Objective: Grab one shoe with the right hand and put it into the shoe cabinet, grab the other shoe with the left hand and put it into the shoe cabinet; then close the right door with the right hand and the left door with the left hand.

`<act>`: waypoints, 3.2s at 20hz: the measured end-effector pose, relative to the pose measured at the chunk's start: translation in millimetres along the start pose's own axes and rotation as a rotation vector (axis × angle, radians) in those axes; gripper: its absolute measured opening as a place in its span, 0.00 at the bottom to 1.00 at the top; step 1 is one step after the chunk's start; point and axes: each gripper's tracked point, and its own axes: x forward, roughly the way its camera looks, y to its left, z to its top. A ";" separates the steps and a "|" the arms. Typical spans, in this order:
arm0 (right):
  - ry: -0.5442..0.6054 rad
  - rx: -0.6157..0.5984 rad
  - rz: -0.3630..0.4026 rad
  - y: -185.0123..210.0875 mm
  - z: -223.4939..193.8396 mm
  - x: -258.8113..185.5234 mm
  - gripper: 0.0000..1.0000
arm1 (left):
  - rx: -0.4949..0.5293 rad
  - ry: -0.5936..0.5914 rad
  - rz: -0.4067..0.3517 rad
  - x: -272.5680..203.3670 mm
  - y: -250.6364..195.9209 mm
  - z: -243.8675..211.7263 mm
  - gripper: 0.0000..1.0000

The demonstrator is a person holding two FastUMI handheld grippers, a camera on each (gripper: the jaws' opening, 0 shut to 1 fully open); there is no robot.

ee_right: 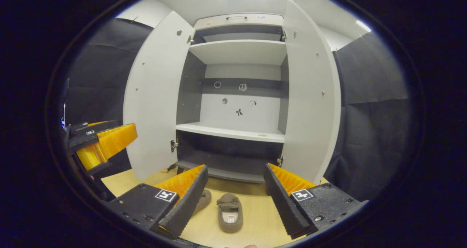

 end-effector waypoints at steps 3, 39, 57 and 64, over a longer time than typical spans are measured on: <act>0.055 -0.036 0.024 11.7 -27.4 22.2 0.99 | 0.003 0.006 0.011 1.2 6.3 -2.6 0.95; 0.418 -0.006 0.016 3.9 -210.9 130.7 0.06 | -0.013 0.066 0.054 15.1 34.0 -27.6 0.95; 0.134 -0.178 -0.039 -30.0 111.2 235.3 0.05 | -0.008 0.031 0.014 11.0 19.5 -22.4 0.95; 0.327 -0.251 -0.099 -45.6 112.9 334.1 0.05 | 0.022 0.049 0.006 6.4 22.5 -27.2 0.95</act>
